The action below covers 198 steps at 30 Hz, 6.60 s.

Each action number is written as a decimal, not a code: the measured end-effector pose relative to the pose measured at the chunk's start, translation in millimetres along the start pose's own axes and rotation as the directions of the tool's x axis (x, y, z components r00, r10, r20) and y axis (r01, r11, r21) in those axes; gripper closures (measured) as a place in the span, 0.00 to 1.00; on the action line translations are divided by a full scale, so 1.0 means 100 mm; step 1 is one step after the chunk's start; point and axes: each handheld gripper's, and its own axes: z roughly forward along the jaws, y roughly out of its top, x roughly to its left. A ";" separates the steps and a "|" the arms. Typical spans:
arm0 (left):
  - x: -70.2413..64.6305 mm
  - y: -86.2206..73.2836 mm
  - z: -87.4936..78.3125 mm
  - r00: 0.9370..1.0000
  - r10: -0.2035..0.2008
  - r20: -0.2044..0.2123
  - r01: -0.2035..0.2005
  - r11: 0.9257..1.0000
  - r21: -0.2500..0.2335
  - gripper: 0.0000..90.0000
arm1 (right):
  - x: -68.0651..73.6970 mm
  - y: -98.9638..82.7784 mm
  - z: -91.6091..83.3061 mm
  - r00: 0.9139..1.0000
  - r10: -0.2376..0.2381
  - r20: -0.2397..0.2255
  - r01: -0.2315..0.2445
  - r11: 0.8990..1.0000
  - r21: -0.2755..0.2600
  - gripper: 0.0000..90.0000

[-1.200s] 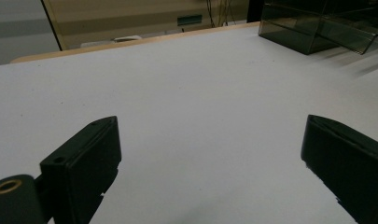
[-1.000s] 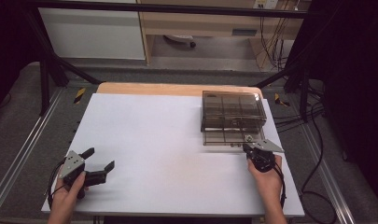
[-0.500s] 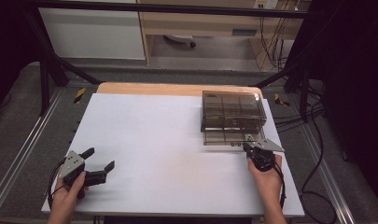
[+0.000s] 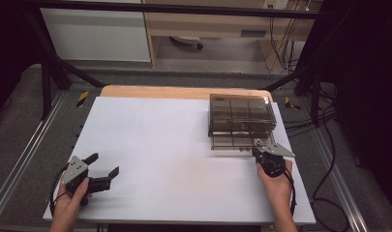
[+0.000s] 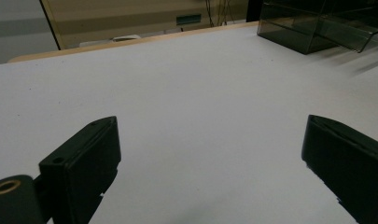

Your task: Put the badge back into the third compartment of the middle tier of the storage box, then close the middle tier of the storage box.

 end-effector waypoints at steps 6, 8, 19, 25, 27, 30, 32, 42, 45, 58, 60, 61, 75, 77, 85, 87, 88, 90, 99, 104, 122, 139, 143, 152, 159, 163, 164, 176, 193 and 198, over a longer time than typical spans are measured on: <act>0.00 0.00 0.00 1.000 0.001 -0.001 -0.001 1.000 0.002 0.05 | 0.00 0.00 0.00 1.000 0.002 -0.001 -0.002 1.000 -0.003 1.00; 0.00 0.00 0.00 1.000 0.003 -0.001 -0.003 1.000 0.002 0.05 | 0.00 0.00 0.01 1.000 0.001 0.001 -0.001 1.000 -0.004 1.00; 0.00 -0.01 0.01 1.000 0.002 0.000 -0.002 1.000 0.004 0.05 | -0.02 0.01 0.03 1.000 0.006 -0.005 -0.006 1.000 -0.010 1.00; -0.01 -0.01 0.02 1.000 0.002 0.002 -0.002 1.000 0.006 0.05 | -0.03 0.01 0.03 1.000 0.013 -0.006 -0.013 1.000 -0.015 1.00; -0.01 -0.01 0.01 1.000 0.006 0.002 -0.006 1.000 0.009 0.05 | -0.03 0.01 0.03 1.000 0.013 -0.005 -0.013 1.000 -0.014 1.00; -0.01 -0.01 0.01 1.000 0.002 0.002 -0.002 1.000 0.005 0.05 | -0.03 0.01 0.03 1.000 0.017 -0.008 -0.017 1.000 -0.014 1.00; -0.01 -0.01 0.01 1.000 0.001 0.001 -0.001 1.000 0.005 0.05 | -0.03 0.01 0.03 1.000 0.018 -0.009 -0.018 1.000 -0.016 1.00; -0.01 -0.01 0.01 1.000 0.003 0.001 -0.003 1.000 0.004 0.05 | -0.03 0.00 0.04 1.000 0.025 -0.015 -0.025 1.000 -0.008 1.00; -0.01 -0.01 0.01 1.000 0.003 0.001 -0.003 1.000 0.004 0.05 | -0.03 0.01 0.05 1.000 0.025 -0.014 -0.025 1.000 -0.008 1.00; -0.01 -0.01 0.01 1.000 0.006 0.006 -0.006 1.000 0.009 0.05 | -0.04 0.01 0.05 1.000 0.025 -0.016 -0.026 0.999 -0.025 1.00; -0.01 -0.01 0.01 1.000 0.005 0.004 -0.005 1.000 0.008 0.05 | -0.04 0.01 0.05 0.999 0.030 -0.017 -0.031 0.999 -0.025 1.00; -0.01 -0.01 0.01 1.000 0.005 0.004 -0.005 1.000 0.008 0.05 | -0.04 0.01 0.05 0.999 0.033 -0.019 -0.034 0.999 -0.021 1.00; 0.00 -0.01 0.01 1.000 0.004 0.004 -0.004 1.000 0.007 0.05 | -0.04 0.01 0.06 1.000 0.027 -0.017 -0.027 0.999 -0.020 1.00; 0.00 -0.01 0.01 1.000 0.005 0.004 -0.005 1.000 0.008 0.05 | -0.04 0.01 0.06 1.000 0.027 -0.016 -0.027 0.999 -0.020 1.00; -0.01 -0.01 0.01 1.000 0.007 0.003 -0.007 1.000 0.010 0.05 | -0.05 0.01 0.05 1.000 0.028 -0.011 -0.028 0.999 -0.021 1.00; -0.01 -0.01 0.01 1.000 0.007 0.003 -0.007 1.000 0.011 0.05 | -0.05 0.02 0.05 1.000 0.029 -0.010 -0.029 0.999 -0.021 1.00; -0.01 -0.01 0.01 1.000 0.006 0.004 -0.006 1.000 0.010 0.05 | -0.05 0.02 0.06 1.000 0.027 -0.009 -0.028 0.999 -0.022 1.00; -0.01 -0.01 0.01 1.000 0.007 0.006 -0.007 1.000 0.009 0.05 | -0.05 0.02 0.06 1.000 0.028 -0.008 -0.029 0.999 -0.022 1.00; -0.01 -0.01 0.01 1.000 0.006 0.004 -0.006 1.000 0.008 0.05 | -0.05 0.02 0.06 1.000 0.026 -0.007 -0.027 0.999 -0.022 1.00; -0.01 -0.01 0.01 1.000 0.007 0.006 -0.007 1.000 0.009 0.05 | -0.05 0.02 0.06 1.000 0.027 -0.007 -0.027 0.999 -0.022 1.00; 0.00 -0.01 0.01 1.000 0.003 0.004 -0.003 1.000 0.008 0.05 | -0.04 0.01 0.06 1.000 0.015 -0.008 -0.015 1.000 -0.023 1.00; -0.01 -0.01 0.02 1.000 0.006 0.007 -0.006 1.000 0.010 0.05 | -0.05 0.02 0.06 1.000 0.014 0.006 -0.014 1.000 -0.022 1.00; -0.01 -0.01 0.02 1.000 0.006 0.005 -0.006 1.000 0.011 0.05 | -0.05 0.02 0.06 1.000 0.018 0.001 -0.018 1.000 -0.024 1.00; -0.01 -0.01 0.02 1.000 0.006 0.005 -0.006 1.000 0.012 0.05 | -0.06 0.02 0.07 0.999 0.036 -0.007 -0.036 0.999 -0.026 1.00; 0.01 -0.01 -0.01 1.000 -0.002 -0.008 0.002 1.000 0.005 0.05 | -0.09 0.06 0.09 0.997 0.071 -0.028 -0.071 0.997 -0.025 1.00; 0.02 -0.01 -0.01 1.000 -0.004 -0.014 0.004 1.000 0.006 0.05 | -0.11 0.13 0.07 0.996 0.084 -0.032 -0.085 0.996 -0.029 1.00; 0.02 -0.01 -0.01 1.000 -0.003 -0.013 0.003 1.000 0.007 0.05 | -0.12 0.14 0.07 0.996 0.080 -0.031 -0.081 0.996 -0.028 1.00; 0.03 -0.02 -0.02 1.000 -0.010 -0.016 0.011 1.000 0.006 0.05 | -0.13 0.14 0.08 0.996 0.078 -0.036 -0.079 0.996 -0.028 1.00; 0.02 -0.04 0.02 1.000 -0.019 -0.019 0.019 1.000 0.020 0.05 | -0.18 0.09 0.15 0.998 0.060 0.002 -0.060 0.998 -0.012 1.00; 0.01 -0.04 0.03 1.000 -0.014 -0.017 0.015 1.000 0.022 0.05 | -0.19 0.09 0.16 0.998 0.064 -0.003 -0.064 0.998 -0.015 1.00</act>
